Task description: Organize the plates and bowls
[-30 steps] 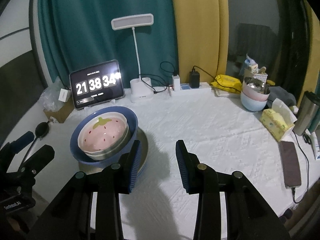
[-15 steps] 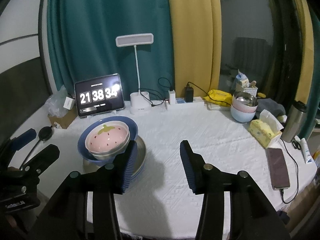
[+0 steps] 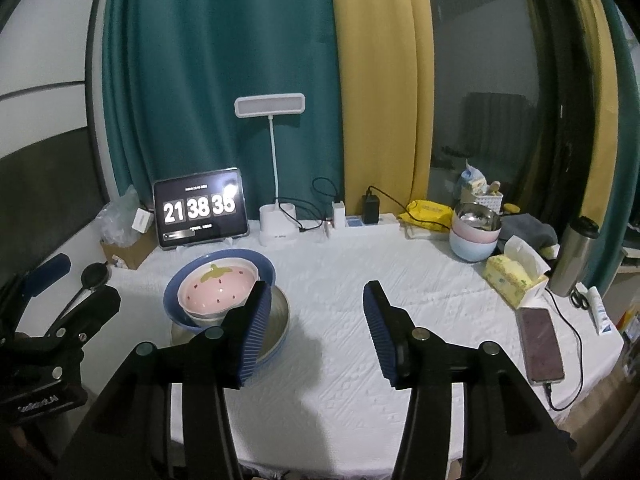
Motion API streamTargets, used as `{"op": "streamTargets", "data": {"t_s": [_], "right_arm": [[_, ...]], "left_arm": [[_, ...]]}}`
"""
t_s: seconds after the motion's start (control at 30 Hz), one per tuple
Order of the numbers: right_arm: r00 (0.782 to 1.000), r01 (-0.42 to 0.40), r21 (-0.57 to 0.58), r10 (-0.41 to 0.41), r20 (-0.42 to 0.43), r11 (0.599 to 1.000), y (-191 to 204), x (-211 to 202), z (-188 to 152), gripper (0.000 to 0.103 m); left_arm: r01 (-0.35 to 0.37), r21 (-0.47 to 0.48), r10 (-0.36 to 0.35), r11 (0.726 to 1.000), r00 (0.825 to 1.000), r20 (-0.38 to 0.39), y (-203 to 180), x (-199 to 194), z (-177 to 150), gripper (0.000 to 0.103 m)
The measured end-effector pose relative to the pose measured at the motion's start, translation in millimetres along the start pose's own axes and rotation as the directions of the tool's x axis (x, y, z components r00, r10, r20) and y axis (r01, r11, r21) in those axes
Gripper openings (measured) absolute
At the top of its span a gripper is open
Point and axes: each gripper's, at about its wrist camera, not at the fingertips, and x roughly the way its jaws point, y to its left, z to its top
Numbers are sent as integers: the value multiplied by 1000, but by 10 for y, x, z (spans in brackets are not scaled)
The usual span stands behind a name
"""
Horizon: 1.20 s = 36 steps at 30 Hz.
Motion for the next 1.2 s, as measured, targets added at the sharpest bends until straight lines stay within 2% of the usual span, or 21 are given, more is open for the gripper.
{"op": "streamTargets", "data": {"t_s": [1.2], "right_arm": [[988,28,-21,-24,152,999,-8,-525,298,53]], "left_arm": [[-16,-8,17,1000,992,122,-50,-375,469,98]]}}
